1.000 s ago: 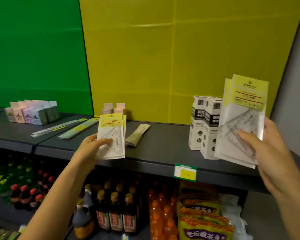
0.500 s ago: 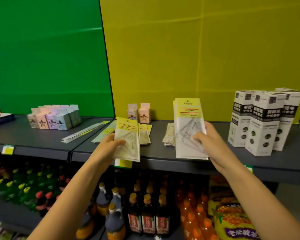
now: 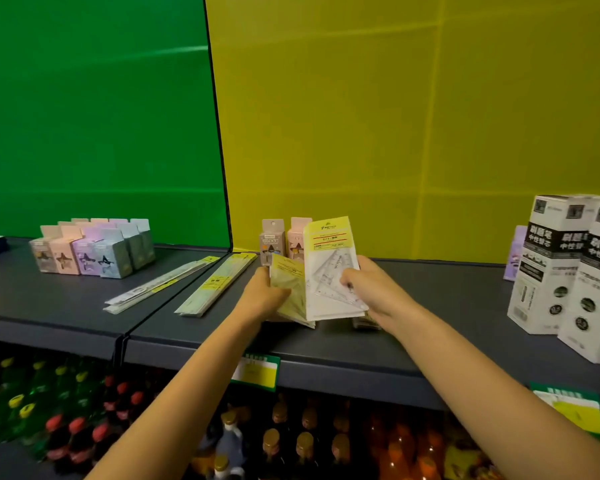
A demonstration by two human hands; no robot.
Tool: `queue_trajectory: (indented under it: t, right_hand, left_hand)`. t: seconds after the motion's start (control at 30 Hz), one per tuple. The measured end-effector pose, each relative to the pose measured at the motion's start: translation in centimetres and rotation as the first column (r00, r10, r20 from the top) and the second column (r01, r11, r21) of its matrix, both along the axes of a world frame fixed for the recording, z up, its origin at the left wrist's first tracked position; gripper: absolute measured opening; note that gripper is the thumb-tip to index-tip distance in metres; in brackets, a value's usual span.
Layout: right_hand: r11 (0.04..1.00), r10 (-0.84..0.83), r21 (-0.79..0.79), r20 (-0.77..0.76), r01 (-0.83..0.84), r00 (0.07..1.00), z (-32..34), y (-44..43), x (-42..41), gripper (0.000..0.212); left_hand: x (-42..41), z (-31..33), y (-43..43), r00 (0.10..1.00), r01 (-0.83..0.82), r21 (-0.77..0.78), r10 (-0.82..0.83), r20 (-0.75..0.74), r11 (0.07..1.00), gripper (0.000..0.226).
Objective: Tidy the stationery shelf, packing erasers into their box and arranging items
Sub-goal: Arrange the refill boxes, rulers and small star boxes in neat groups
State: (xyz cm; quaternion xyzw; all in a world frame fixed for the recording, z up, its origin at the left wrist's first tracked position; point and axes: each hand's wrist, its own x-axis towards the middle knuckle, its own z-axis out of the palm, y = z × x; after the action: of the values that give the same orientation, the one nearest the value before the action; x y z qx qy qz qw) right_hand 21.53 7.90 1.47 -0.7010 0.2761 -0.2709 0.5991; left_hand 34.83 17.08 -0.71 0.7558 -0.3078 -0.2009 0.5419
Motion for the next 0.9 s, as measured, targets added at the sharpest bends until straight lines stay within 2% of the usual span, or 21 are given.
queue_trajectory:
  t: [0.17, 0.23, 0.33, 0.47, 0.6, 0.7, 0.83, 0.9]
  right_hand:
    - [1.000, 0.009, 0.023, -0.048, -0.008, 0.999, -0.6, 0.0, 3.4, 0.037]
    - [1.000, -0.014, 0.026, -0.063, 0.016, 0.998, -0.9, 0.1, 4.4, 0.035]
    - [0.999, -0.044, 0.005, -0.073, 0.044, 0.996, -1.3, 0.3, 5.5, 0.042]
    - [0.995, -0.094, 0.010, -0.102, 0.095, 0.990, -1.7, 0.7, 6.6, 0.036]
    - [0.986, -0.153, 0.043, -0.160, 0.161, 0.975, -2.4, 0.9, 7.4, 0.023]
    - [0.980, -0.191, 0.019, -0.197, 0.199, 0.962, -2.9, 1.1, 7.4, 0.041]
    - [0.986, -0.161, -0.001, -0.209, 0.165, 0.965, -3.6, 1.5, 7.5, 0.033]
    - [0.994, -0.108, -0.014, -0.235, 0.107, 0.966, -3.5, 1.9, 7.7, 0.037]
  left_hand:
    - [2.7, -1.6, -1.8, 0.998, 0.012, 0.098, -0.017, 0.054, 0.995, 0.050]
    - [3.4, -2.1, -2.2, 0.999, 0.015, 0.113, -0.019, 0.032, 0.994, 0.044]
    - [3.4, -1.7, -1.7, 0.997, 0.010, 0.073, -0.005, -0.073, 0.997, 0.021]
    - [4.0, -1.2, -1.0, 0.981, 0.041, -0.018, -0.043, -0.187, 0.999, 0.017]
    - [5.5, -1.1, -1.5, 0.931, 0.122, -0.092, -0.146, -0.336, 0.988, 0.023]
    - [6.7, -1.7, -2.5, 0.899, 0.166, -0.127, -0.203, -0.389, 0.978, 0.039]
    - [6.9, -2.1, -2.9, 0.867, 0.200, -0.160, -0.251, -0.431, 0.967, 0.042]
    - [6.9, -1.8, -3.1, 0.855, 0.228, -0.156, -0.274, -0.441, 0.961, 0.043]
